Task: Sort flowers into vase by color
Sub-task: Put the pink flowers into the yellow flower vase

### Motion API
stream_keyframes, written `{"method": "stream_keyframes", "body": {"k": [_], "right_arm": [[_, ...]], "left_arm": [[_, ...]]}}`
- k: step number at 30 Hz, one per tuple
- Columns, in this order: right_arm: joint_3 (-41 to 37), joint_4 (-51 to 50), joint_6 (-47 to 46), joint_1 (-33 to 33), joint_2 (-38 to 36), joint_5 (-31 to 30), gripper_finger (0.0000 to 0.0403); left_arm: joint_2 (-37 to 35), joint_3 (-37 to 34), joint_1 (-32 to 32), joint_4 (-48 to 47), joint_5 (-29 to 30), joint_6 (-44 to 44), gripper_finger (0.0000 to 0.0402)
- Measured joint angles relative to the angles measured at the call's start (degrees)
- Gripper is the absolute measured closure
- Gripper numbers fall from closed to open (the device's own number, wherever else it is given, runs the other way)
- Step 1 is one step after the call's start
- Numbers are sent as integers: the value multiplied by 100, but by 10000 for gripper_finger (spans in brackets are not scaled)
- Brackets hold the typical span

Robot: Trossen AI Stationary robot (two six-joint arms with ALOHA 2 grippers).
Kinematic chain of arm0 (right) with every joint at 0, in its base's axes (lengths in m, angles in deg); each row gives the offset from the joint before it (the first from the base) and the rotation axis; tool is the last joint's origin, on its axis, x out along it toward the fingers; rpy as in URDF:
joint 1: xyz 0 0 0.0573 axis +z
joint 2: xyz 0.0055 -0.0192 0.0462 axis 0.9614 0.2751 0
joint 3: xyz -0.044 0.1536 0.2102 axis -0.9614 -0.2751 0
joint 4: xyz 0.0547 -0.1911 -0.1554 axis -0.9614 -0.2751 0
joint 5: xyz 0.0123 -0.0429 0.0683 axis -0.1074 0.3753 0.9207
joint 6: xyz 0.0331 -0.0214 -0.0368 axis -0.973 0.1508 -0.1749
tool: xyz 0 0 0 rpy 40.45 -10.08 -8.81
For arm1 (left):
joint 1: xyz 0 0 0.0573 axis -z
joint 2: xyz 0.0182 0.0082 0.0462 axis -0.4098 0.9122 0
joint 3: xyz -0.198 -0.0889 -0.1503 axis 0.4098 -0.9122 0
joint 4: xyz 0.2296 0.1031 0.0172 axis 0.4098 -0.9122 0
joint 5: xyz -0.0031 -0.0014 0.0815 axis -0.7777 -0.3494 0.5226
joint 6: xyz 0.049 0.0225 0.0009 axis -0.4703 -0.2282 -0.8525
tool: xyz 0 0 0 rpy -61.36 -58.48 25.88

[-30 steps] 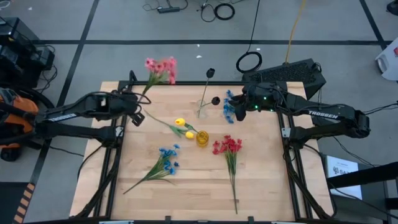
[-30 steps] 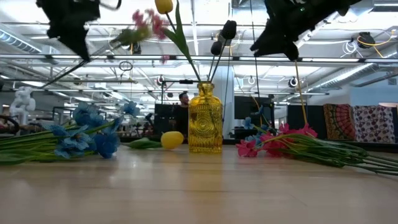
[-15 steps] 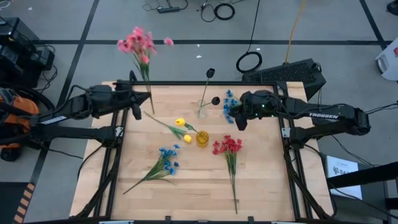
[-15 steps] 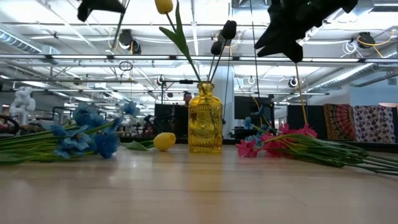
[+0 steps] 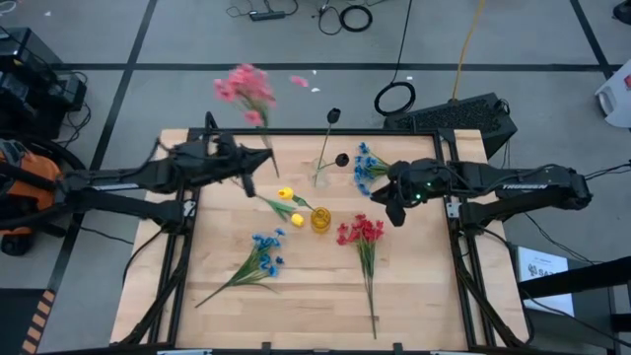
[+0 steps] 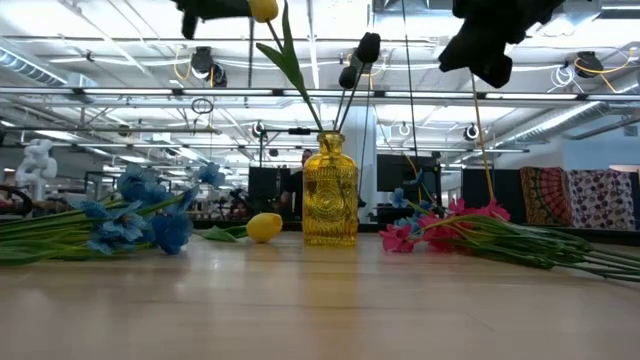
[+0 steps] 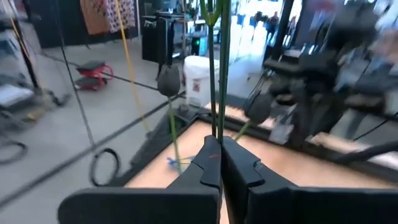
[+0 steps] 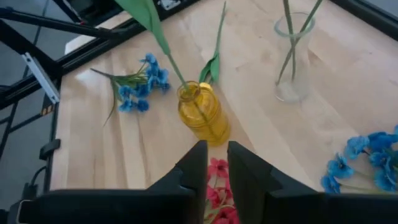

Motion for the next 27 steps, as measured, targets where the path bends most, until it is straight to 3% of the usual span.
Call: {"method": "stream_keyframes", "body": {"k": [3,8,18,23,27], "right_arm": [[0,-6,-22,89,-11,2,373],[0,-3,8,225,32,7,394],[0,52,-83,452,44,-26,402],[0,55,-84,496,44,-174,403],[0,55,-83,496,44,-175,403]], "left_arm": [[427,0,-132,475,-321,-745,400],[1188,0,-474,1555,-1850,-959,400],[2548,0,-854,3023,-4101,-222,400],[3072,0,-861,4004,-4856,224,400],[3216,2,-812,4350,-5010,679,400]]}}
